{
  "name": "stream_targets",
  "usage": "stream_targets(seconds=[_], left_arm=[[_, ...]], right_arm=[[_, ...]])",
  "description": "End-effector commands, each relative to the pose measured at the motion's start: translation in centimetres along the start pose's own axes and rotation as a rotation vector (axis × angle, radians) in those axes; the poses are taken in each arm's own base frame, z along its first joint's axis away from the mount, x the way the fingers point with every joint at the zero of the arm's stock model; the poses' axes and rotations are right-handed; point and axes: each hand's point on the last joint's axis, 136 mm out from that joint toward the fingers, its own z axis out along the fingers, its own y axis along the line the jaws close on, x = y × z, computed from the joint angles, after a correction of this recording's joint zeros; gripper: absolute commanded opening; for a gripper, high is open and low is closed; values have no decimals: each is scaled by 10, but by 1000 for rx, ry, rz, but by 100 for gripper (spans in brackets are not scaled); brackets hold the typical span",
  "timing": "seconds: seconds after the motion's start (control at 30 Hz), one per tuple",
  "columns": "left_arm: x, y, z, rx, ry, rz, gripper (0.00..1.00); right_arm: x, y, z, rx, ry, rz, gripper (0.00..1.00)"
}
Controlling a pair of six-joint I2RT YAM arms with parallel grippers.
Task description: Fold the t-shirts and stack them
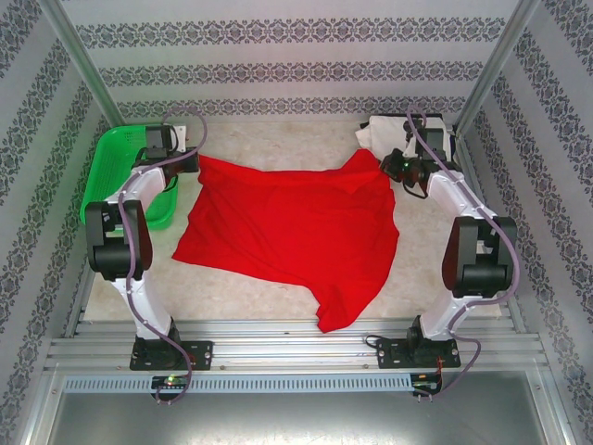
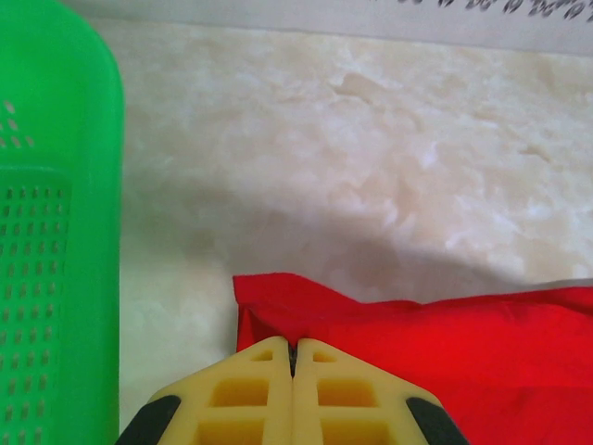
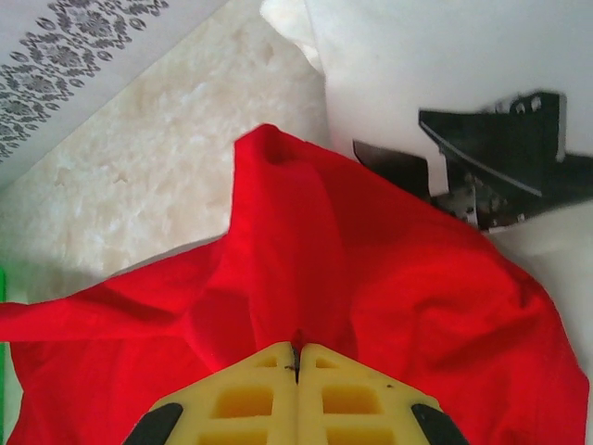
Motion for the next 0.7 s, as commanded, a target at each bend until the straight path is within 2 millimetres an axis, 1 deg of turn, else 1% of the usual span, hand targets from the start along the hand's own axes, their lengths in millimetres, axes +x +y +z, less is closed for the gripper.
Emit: stream_targets(seconds=[0.0, 0.07, 0.2, 0.37, 0.47, 0.6, 0.67], left_arm=[[9, 8, -10, -34, 30, 17, 0], [15, 9, -10, -42, 43, 17, 0], [25, 13, -12, -68, 68, 17, 0], [34, 10, -20, -58, 82, 13, 0], [41, 7, -23, -47, 97, 0, 0], [52, 9, -24, -60, 124, -4, 0], [56, 9, -23, -58, 136, -7, 0]], right_arm=[[11, -4, -5, 7, 11, 31, 0], [17, -10, -5, 19, 24, 49, 0], [20, -20, -9, 19, 32, 99, 0], [32, -26, -10, 21, 66, 147, 0], [40, -28, -9, 18, 86, 178, 0], [51, -26, -12, 2, 109, 228, 0], [59, -24, -14, 5, 124, 248, 0]])
